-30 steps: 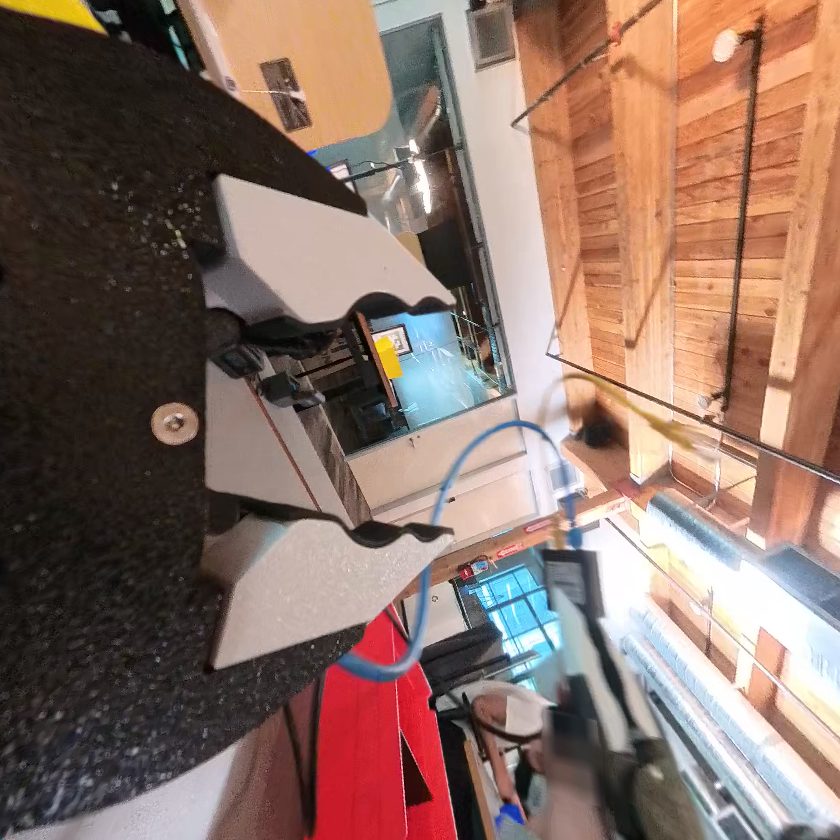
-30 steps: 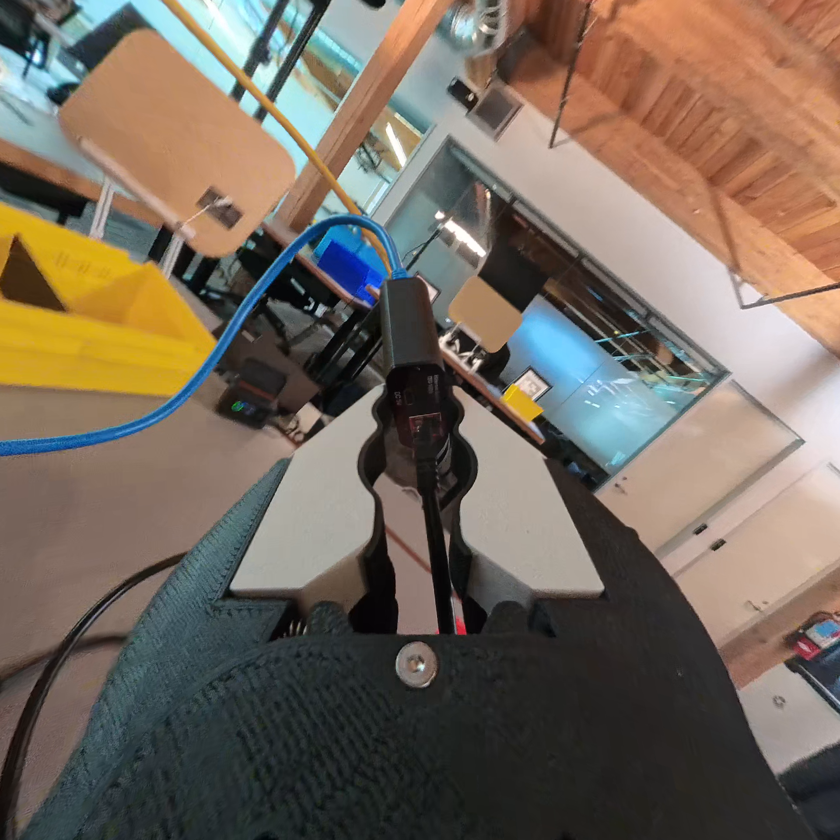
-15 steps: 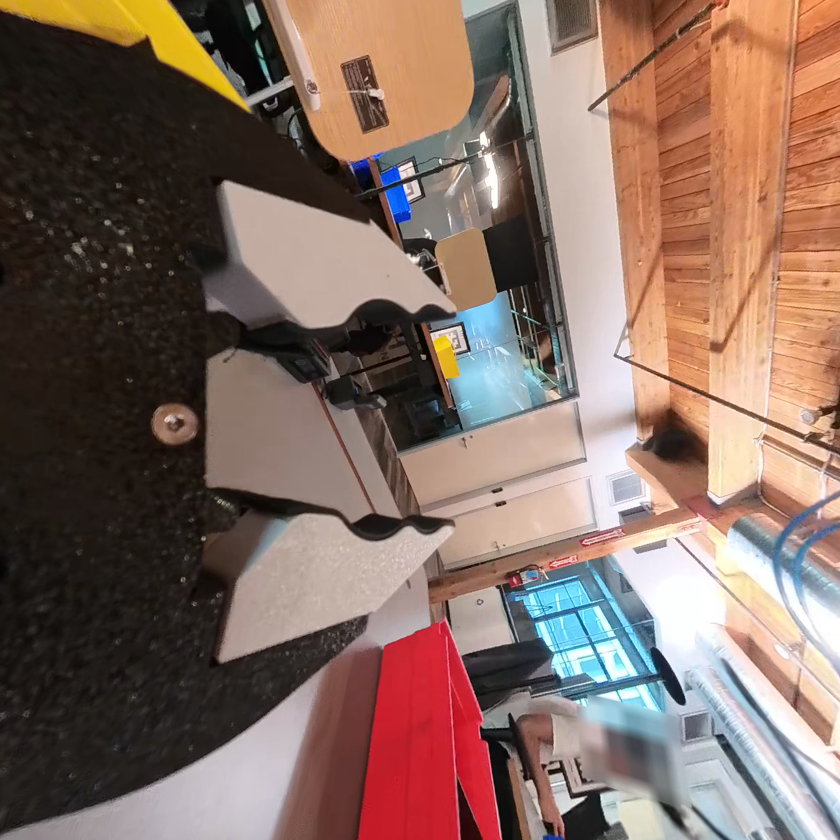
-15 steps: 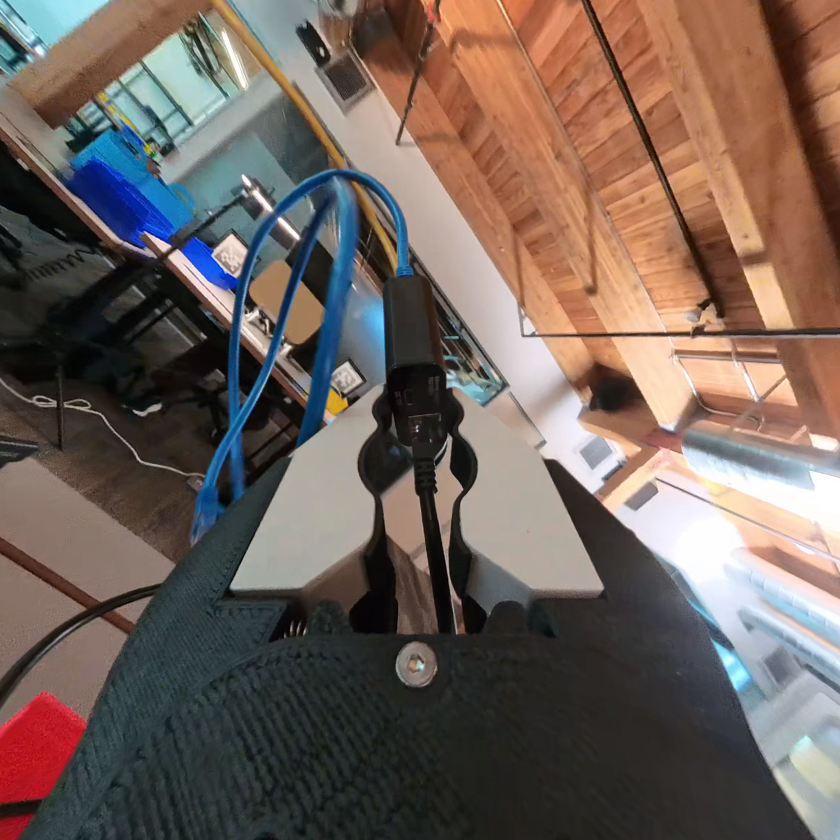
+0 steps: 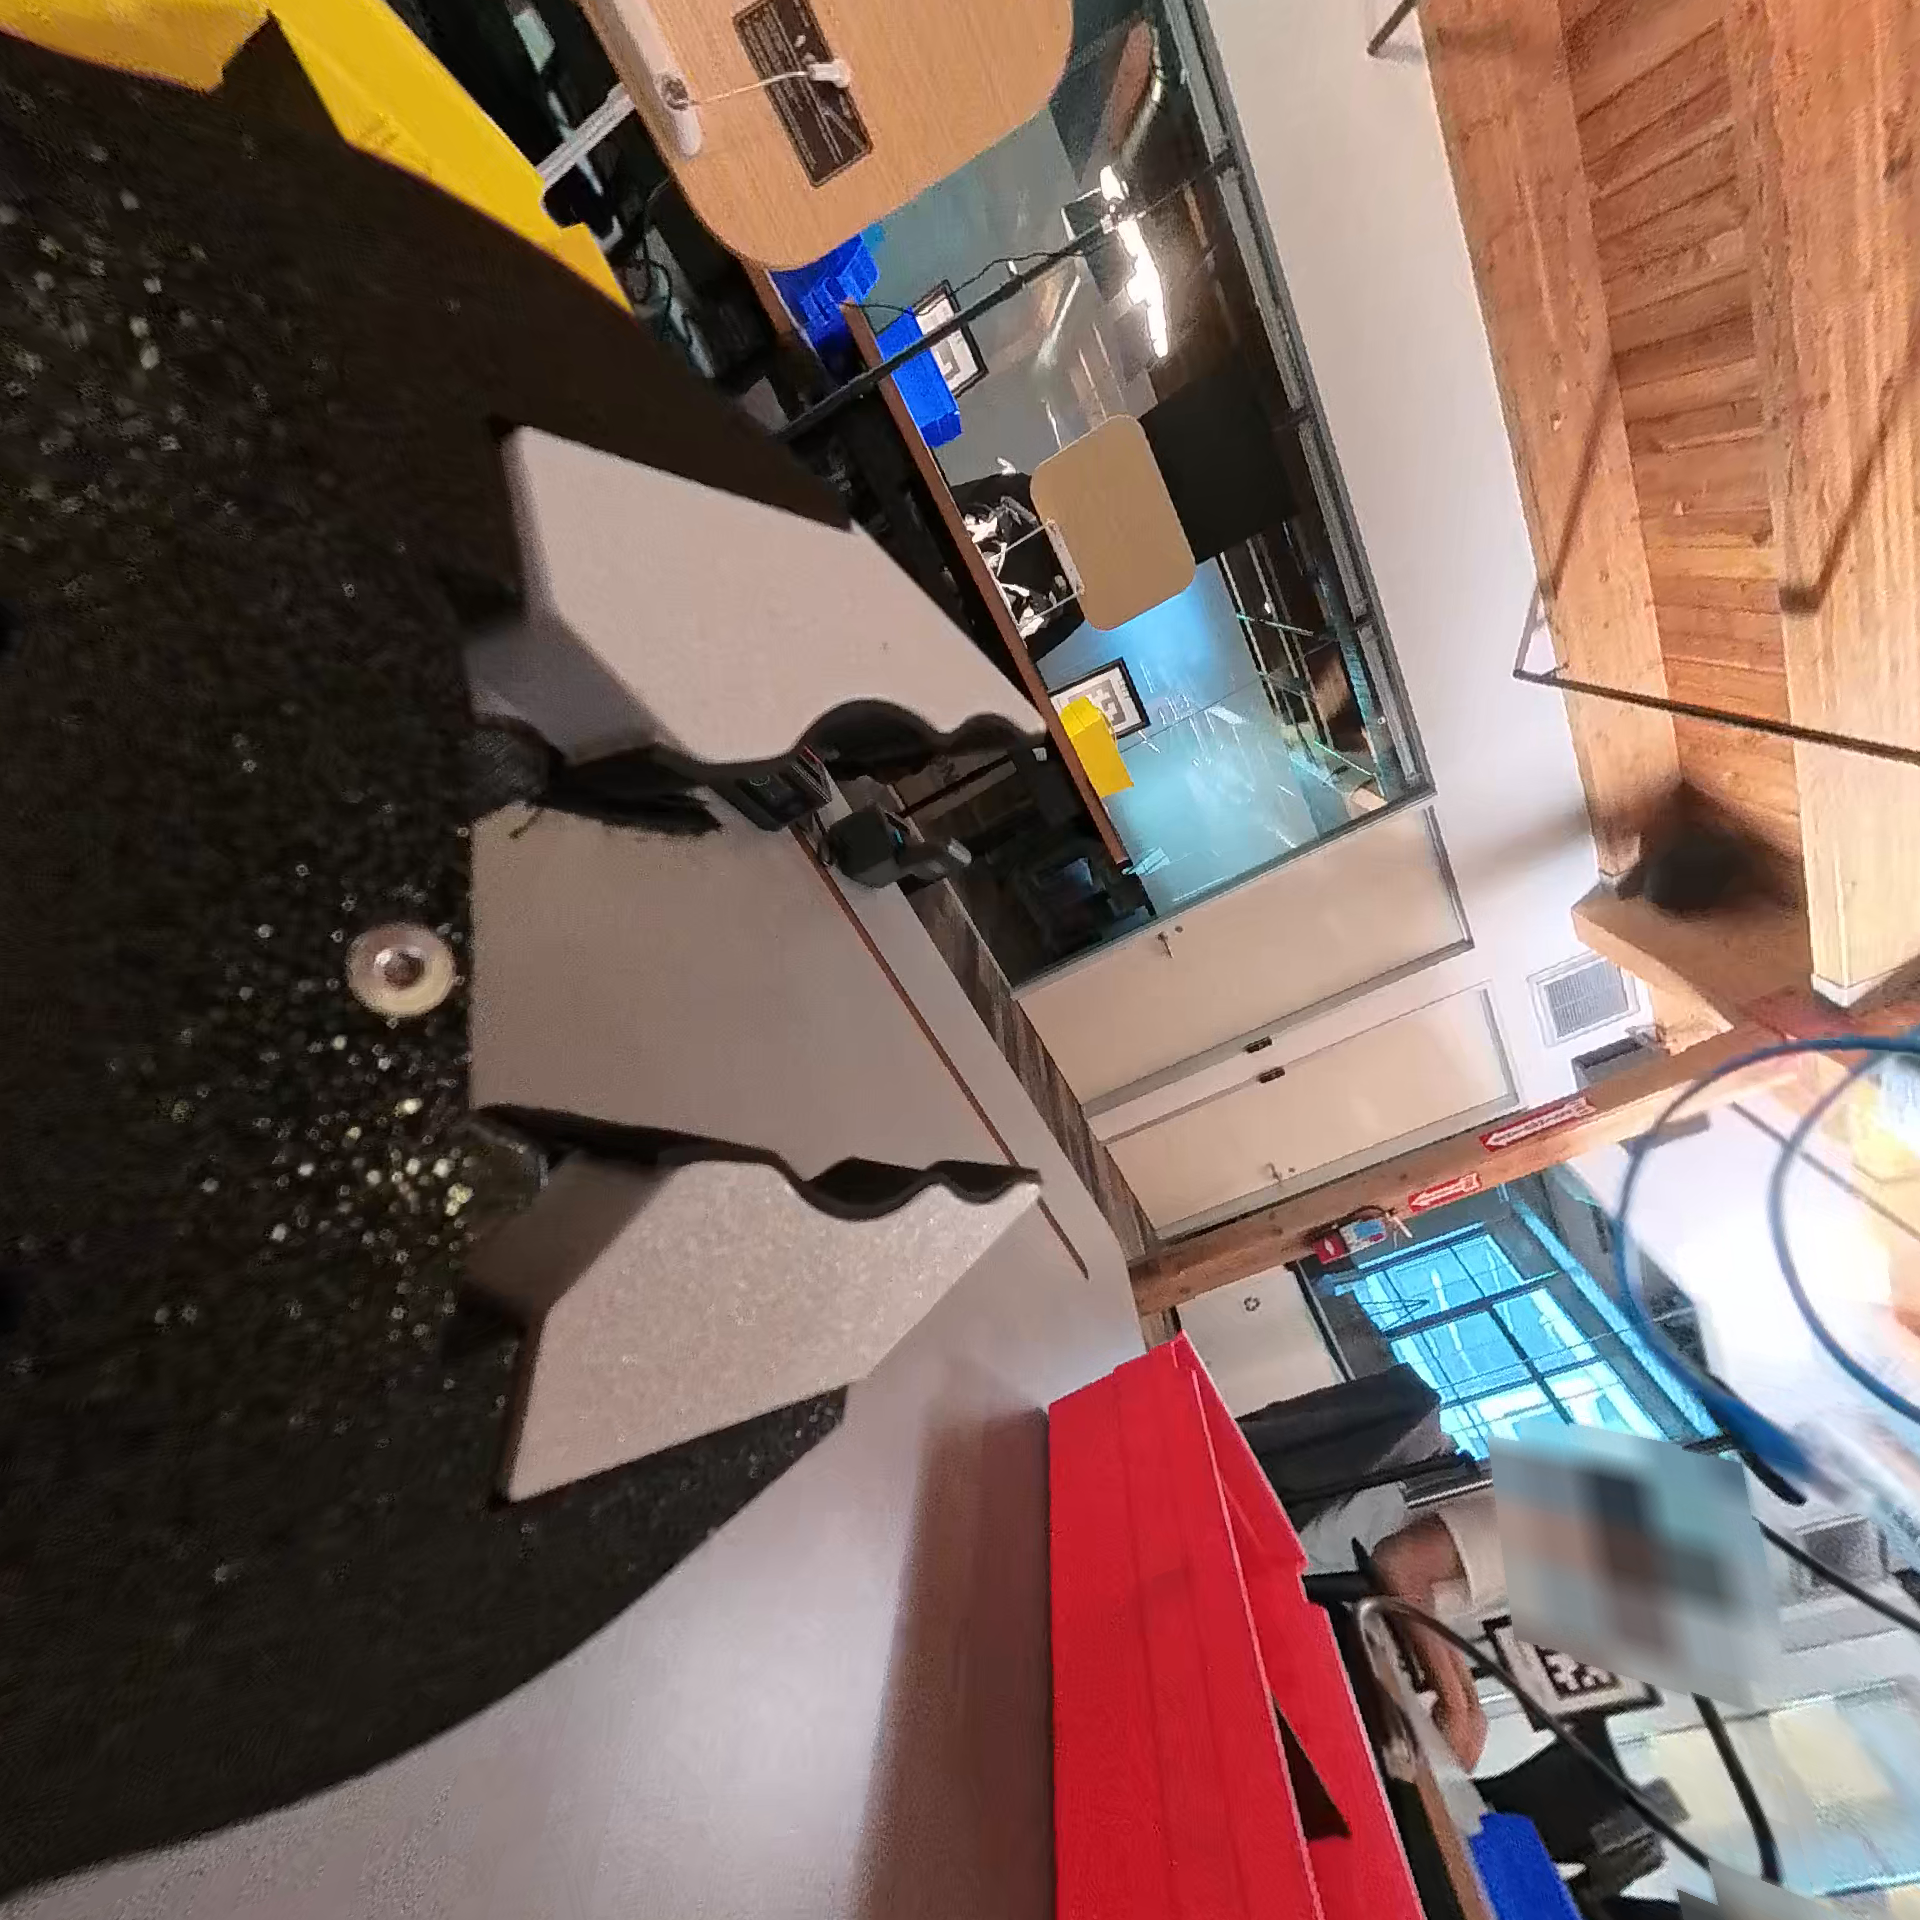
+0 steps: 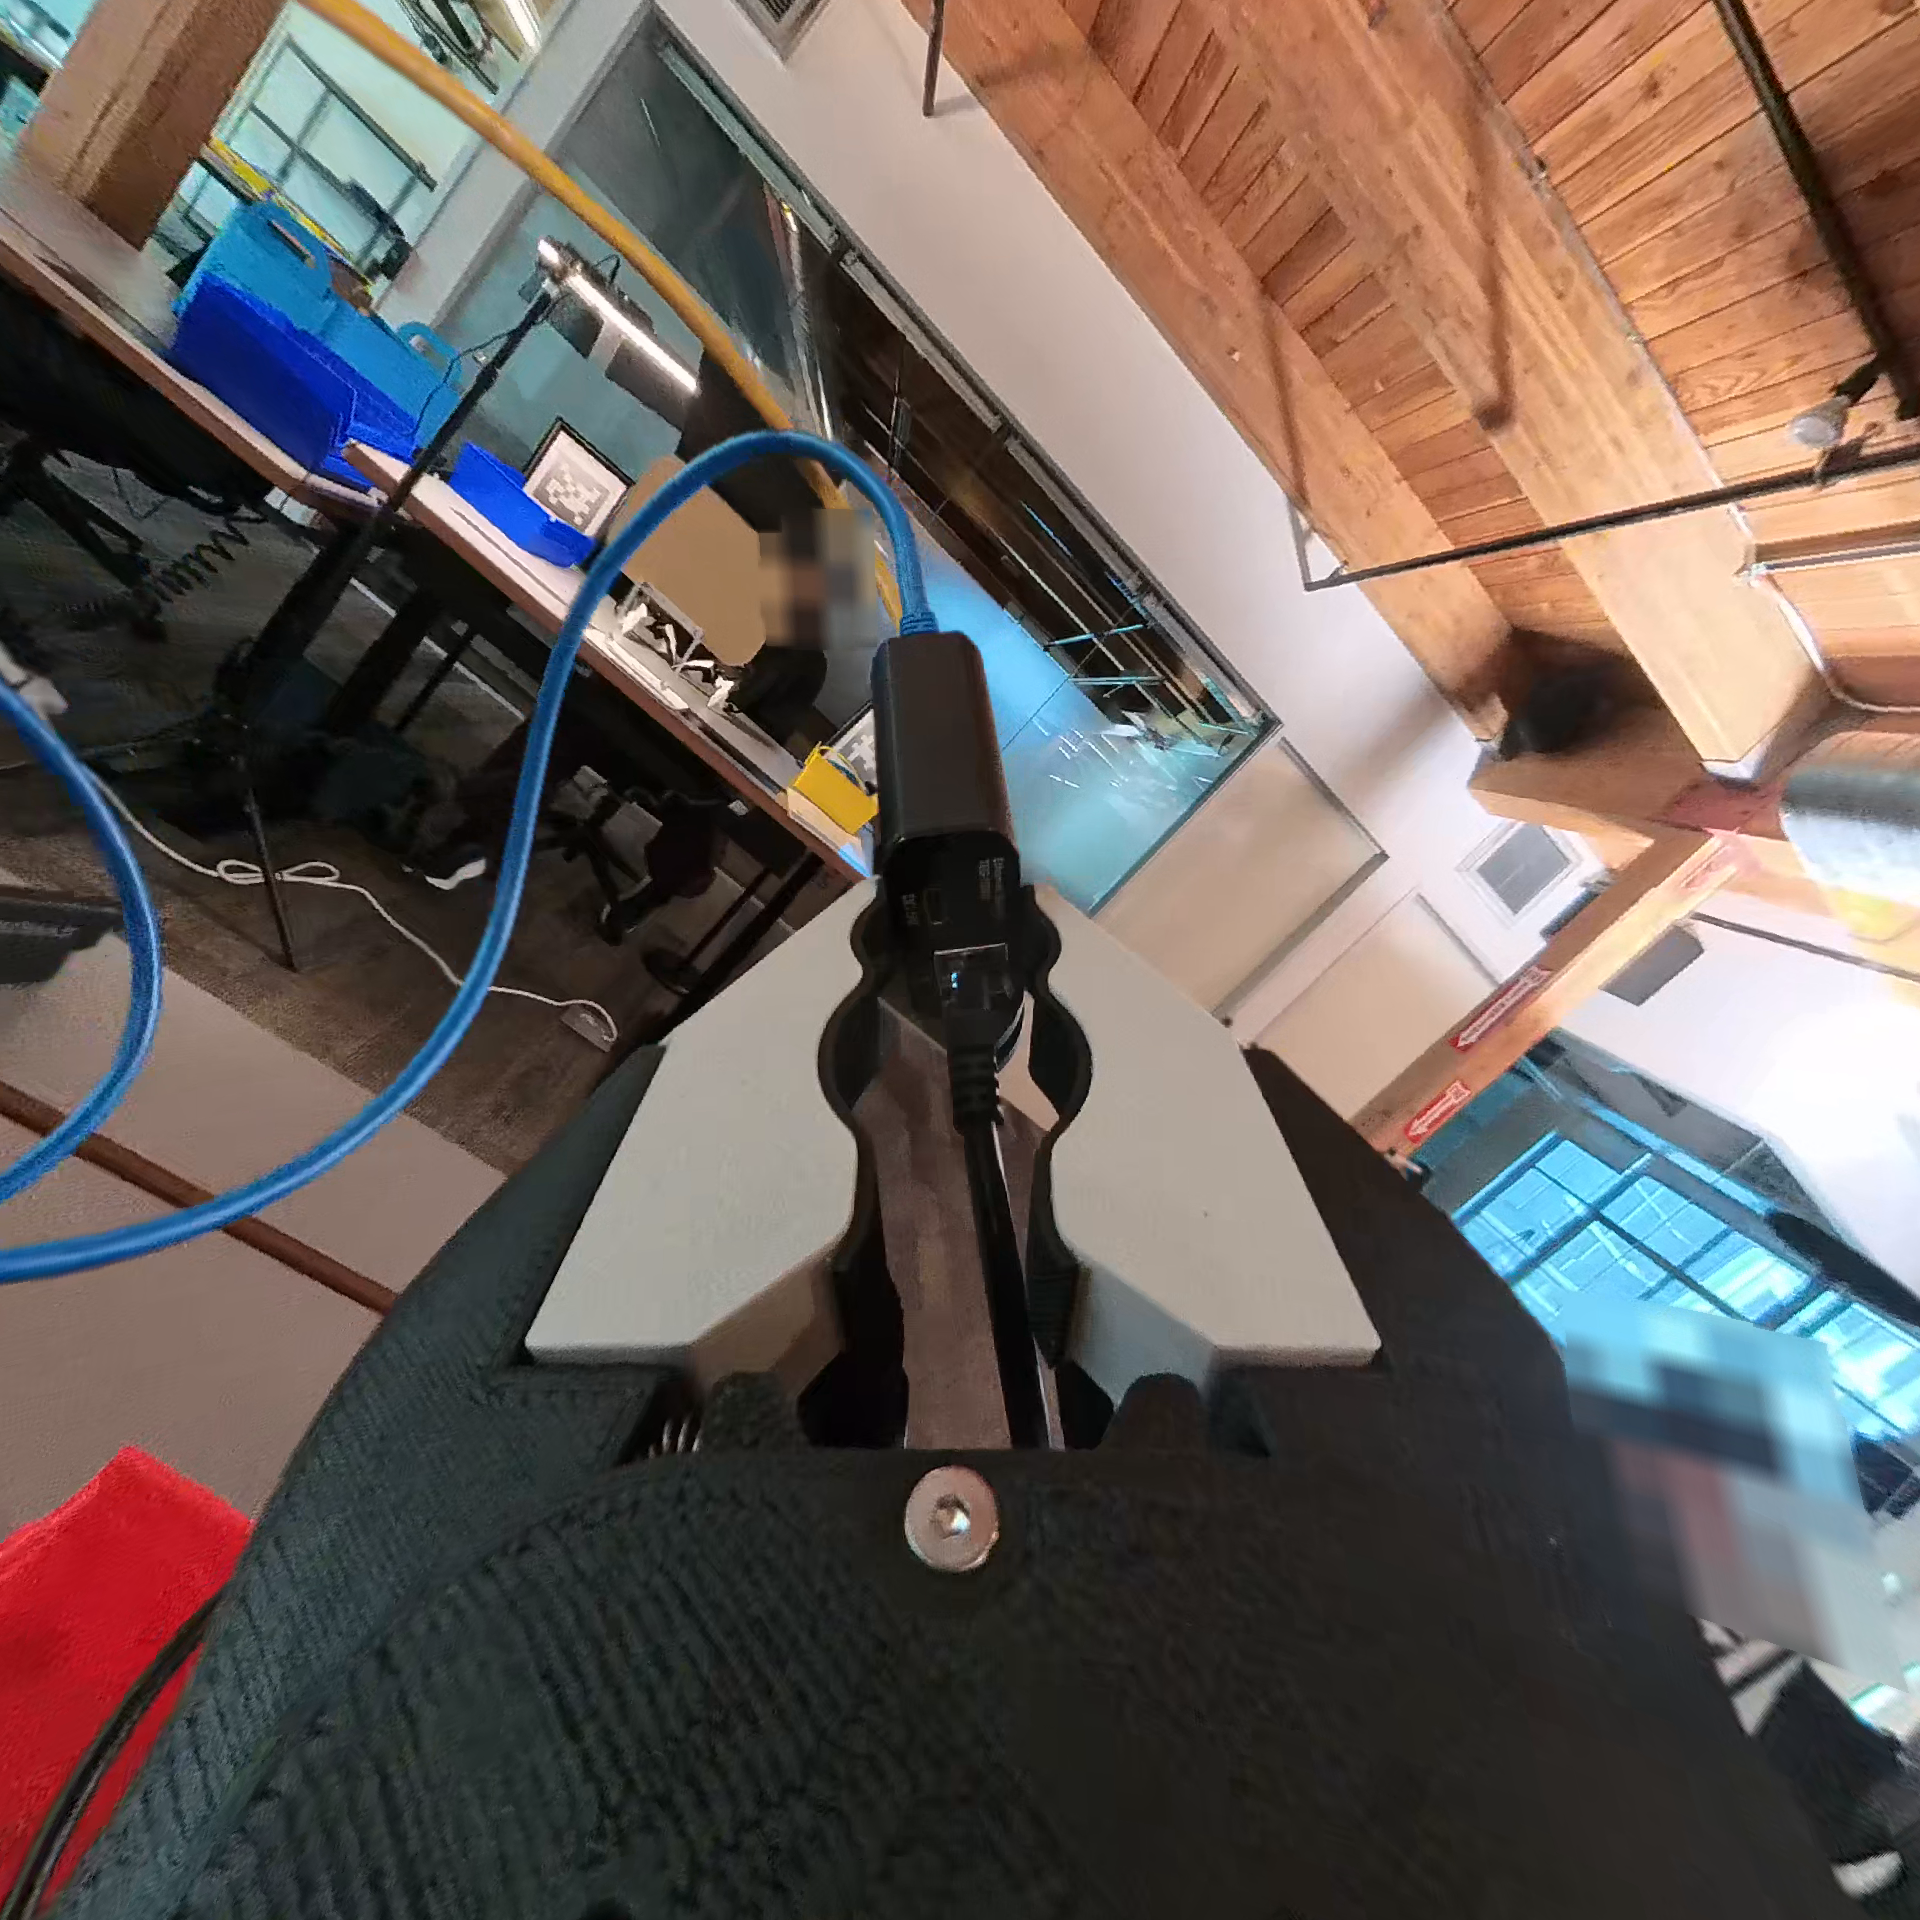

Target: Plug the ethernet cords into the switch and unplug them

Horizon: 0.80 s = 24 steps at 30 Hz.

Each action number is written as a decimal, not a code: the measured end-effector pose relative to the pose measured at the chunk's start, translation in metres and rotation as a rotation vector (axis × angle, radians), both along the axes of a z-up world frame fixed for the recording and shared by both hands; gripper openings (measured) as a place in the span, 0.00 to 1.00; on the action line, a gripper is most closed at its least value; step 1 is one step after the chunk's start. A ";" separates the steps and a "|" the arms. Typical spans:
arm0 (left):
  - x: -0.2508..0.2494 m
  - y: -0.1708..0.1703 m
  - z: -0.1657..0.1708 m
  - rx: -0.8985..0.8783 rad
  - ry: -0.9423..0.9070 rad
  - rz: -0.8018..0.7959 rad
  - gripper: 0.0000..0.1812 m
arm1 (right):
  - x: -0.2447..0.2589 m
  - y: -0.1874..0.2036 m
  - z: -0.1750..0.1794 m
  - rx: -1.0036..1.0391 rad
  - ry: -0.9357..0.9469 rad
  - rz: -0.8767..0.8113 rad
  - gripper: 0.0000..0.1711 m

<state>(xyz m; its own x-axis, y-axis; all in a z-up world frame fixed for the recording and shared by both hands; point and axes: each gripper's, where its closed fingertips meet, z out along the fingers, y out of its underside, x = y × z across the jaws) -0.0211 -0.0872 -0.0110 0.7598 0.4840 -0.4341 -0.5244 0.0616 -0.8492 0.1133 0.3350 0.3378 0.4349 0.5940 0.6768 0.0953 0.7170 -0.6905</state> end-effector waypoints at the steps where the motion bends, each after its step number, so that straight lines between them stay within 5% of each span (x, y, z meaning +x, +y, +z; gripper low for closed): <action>1: 0.002 0.002 -0.001 -0.014 0.014 -0.002 0.41 | -0.003 0.006 -0.008 -0.009 -0.003 0.000 0.12; 24: 0.027 0.020 -0.023 -0.180 0.186 -0.022 0.39 | -0.003 0.064 -0.141 -0.152 0.088 0.097 0.12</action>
<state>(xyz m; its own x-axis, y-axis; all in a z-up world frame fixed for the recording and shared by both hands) 0.0060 -0.0668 -0.0343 0.6681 0.3704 -0.6453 -0.6730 -0.0689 -0.7364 0.1103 0.3991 0.1971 0.4240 0.7286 0.5379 -0.0348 0.6066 -0.7942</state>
